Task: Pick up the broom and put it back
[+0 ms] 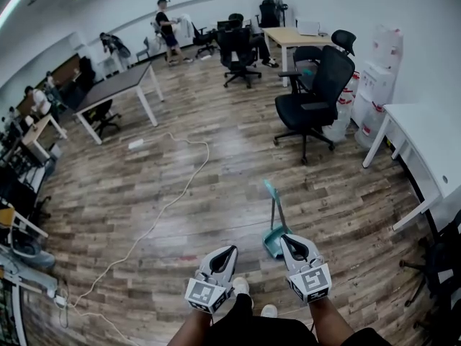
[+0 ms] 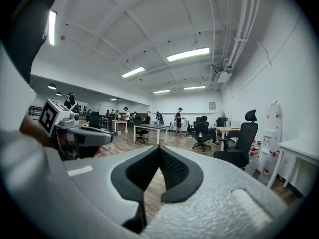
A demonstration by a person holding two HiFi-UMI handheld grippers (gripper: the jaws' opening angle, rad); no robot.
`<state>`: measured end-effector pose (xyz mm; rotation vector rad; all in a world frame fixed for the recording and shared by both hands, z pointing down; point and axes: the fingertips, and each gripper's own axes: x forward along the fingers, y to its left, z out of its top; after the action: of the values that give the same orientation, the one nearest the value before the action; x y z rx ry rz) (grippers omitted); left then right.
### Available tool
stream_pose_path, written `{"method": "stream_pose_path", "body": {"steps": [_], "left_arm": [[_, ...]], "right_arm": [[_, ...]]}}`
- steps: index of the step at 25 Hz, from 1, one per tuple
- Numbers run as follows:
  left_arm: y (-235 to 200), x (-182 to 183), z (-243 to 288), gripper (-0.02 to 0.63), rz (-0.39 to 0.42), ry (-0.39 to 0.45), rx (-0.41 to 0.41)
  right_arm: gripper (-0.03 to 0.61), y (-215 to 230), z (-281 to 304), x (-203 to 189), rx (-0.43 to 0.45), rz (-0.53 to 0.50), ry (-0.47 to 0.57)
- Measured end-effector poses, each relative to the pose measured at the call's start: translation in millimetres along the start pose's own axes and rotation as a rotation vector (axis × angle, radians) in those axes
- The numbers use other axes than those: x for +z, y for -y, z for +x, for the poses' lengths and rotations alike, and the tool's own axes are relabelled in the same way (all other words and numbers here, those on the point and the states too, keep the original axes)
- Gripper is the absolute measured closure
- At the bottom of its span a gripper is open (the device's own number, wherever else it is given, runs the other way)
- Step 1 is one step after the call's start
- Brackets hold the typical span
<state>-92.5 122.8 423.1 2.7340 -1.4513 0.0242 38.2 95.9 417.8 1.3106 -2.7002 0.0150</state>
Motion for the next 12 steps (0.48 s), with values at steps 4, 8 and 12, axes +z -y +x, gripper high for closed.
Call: {"method": "stream_pose_path", "body": {"steps": [4, 8, 12], "left_arm": [[-26, 5, 21, 0.595, 0.005, 0.005, -0.022], [-53, 10, 44, 0.595, 0.011, 0.018, -0.049], [-74, 18, 60, 0.595, 0.017, 0.026, -0.079]], "right_arm": [[0.575, 8, 30, 10, -0.015, -0.021, 0.001], [0.575, 19, 59, 19, -0.035, -0.033, 0.000], [0.575, 25, 84, 25, -0.057, -0.031, -0.003]]}}
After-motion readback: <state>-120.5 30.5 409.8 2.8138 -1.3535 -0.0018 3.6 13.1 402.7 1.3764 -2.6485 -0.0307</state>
